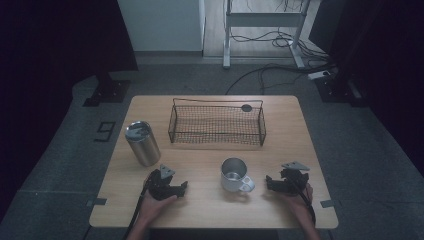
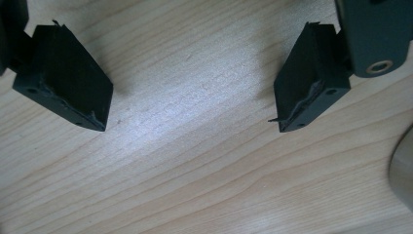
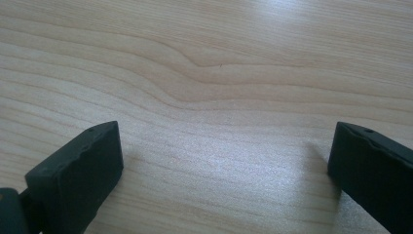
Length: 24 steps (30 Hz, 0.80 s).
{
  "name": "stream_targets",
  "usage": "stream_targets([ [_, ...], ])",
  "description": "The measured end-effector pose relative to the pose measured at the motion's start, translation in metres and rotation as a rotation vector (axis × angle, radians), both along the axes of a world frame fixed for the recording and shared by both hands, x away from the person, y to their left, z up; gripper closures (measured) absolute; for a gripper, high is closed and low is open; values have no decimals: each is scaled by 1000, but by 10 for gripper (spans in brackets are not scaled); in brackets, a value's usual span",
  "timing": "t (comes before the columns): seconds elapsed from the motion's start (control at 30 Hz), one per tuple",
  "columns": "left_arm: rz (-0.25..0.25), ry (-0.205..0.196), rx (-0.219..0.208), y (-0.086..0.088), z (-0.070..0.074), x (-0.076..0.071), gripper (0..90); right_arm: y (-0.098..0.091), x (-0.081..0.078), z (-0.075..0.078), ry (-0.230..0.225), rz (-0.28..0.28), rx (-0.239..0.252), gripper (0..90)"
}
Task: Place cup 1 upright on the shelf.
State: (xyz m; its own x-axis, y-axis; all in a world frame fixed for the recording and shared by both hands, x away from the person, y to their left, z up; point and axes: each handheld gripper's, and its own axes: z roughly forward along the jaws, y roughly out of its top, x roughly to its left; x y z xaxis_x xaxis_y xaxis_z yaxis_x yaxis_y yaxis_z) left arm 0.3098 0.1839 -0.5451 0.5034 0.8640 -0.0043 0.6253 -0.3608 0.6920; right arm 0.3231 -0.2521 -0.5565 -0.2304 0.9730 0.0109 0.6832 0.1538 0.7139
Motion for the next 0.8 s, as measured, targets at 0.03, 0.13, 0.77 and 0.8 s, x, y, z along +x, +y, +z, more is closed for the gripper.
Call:
stream_targets([
  [0.03,-6,-5,-11,0,2,-1,145,0,0,0,0,0,0,0],
  [0.13,-20,-20,-55,3,12,-3,149,0,0,0,-1,5,0,0],
  [0.77,20,-93,-152,29,49,-11,151,0,0,0,-2,5,0,0],
  [0.8,20,-93,-152,29,49,-11,149,0,0,0,-2,5,0,0],
])
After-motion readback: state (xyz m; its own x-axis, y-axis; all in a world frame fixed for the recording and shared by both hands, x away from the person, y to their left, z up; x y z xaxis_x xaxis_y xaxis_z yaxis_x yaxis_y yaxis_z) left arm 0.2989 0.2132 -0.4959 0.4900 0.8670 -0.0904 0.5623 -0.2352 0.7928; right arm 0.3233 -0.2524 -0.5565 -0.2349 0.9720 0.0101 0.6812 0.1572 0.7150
